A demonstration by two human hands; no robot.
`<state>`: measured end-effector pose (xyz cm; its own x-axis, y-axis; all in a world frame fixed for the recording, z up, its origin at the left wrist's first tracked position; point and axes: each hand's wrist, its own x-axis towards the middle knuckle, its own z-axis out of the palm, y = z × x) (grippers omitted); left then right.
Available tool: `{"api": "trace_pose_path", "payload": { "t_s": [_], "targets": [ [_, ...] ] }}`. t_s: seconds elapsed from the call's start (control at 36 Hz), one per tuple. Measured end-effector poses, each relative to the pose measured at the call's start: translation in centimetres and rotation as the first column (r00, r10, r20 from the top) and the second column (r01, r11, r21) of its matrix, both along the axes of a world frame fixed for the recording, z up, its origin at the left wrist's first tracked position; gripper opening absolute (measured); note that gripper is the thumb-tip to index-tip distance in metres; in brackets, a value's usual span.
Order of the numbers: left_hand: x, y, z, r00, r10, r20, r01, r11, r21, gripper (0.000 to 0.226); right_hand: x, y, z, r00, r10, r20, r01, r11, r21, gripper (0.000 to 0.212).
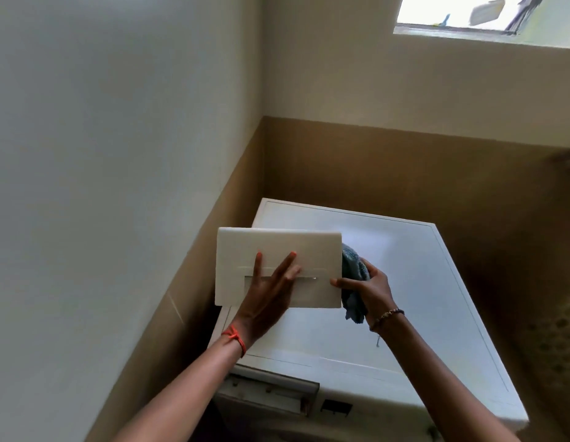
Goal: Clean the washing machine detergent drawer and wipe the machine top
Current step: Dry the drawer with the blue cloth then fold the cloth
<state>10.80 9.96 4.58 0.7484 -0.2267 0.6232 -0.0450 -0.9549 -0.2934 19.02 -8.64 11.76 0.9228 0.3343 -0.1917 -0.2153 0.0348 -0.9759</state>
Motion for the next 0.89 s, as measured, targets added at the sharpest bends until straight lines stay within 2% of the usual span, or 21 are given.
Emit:
{"api": "trace_pose_path", "payload": {
  "t_s": [0.08,0.22,0.36,0.47,0.67,0.89],
  "targets": [
    [-0.9,-0.4,-1.6,0.999,-0.026,-0.042,0.028,0.998,0.048,0.048,-0.9,-0.4,-1.5,0.998,-0.041,-0.040,0.042,0.999,0.025,0.042],
    [-2.4,-0.5,-3.5,0.995,-0.047,-0.092,0.060,0.988,0.142,0.080,-2.3,-1.3,-4.1,0.992,-0.082,-0.092,0.086,0.996,0.037,0.040],
    [-3.3,0.0,-3.6,0.975,-0.156,-0.155,0.177,0.976,0.128,0.076,-3.4,-1.7,-6.0,0.986,-0.086,-0.143,0.094,0.994,0.049,0.038],
    [-4.2,0.2,-4.3,0.971,-0.128,-0.202,0.150,0.984,0.099,0.087,-4.1,-1.8,-6.8,0.983,-0.067,-0.172,0.077,0.996,0.053,0.038],
    [-5.9,0.9,-5.7,0.964,-0.115,-0.240,0.145,0.983,0.112,0.077,-5.3,-2.0,-7.7,0.979,-0.018,-0.202,0.020,1.000,0.005,0.034],
    [-7.1,1.7,-6.7,0.955,-0.141,-0.260,0.185,0.971,0.154,0.079,-6.2,-2.2,-8.4,0.968,0.023,-0.250,-0.028,0.999,-0.019,0.037]
  ]
}}
